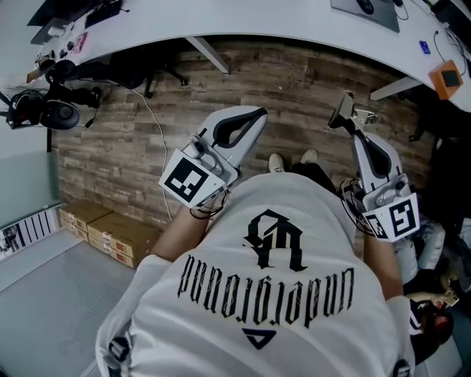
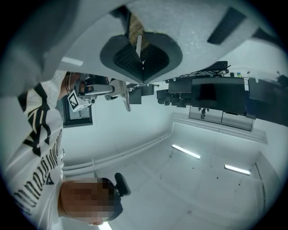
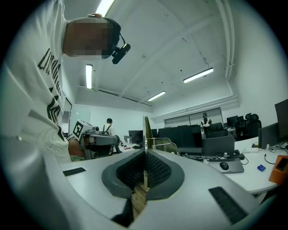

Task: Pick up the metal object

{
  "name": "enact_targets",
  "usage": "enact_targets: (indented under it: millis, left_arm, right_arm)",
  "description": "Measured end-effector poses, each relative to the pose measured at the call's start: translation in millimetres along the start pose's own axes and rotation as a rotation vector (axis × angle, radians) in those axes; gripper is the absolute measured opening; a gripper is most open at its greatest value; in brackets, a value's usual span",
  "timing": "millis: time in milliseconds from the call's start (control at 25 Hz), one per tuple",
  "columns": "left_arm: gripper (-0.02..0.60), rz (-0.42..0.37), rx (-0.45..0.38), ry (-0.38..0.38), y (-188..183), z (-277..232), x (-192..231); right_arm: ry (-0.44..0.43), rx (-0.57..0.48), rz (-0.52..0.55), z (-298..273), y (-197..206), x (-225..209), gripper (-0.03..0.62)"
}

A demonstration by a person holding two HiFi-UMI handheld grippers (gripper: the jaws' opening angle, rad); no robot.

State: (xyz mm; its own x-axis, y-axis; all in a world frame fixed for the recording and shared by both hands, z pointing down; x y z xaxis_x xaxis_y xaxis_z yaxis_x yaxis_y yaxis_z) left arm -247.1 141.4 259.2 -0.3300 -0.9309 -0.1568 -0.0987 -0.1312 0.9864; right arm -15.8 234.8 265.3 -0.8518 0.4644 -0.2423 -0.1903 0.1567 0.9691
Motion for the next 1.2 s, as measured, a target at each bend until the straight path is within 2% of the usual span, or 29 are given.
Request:
enact_targets:
  millis: [1200]
  left_arm:
    - [0.015, 0.012, -0.009, 0.015, 5, 1, -3]
  right_arm:
    - [-0.022, 0.006, 0.024, -2, 4, 14, 0.014]
Point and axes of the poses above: the fingertips, and each gripper's own axes: z backward along the fingers, x to its left, y out of its underside, the point moved 6 cm from there along z, backward along the fingers, and after that the axes turned 11 degrees about -z, right-handed, at the moved point
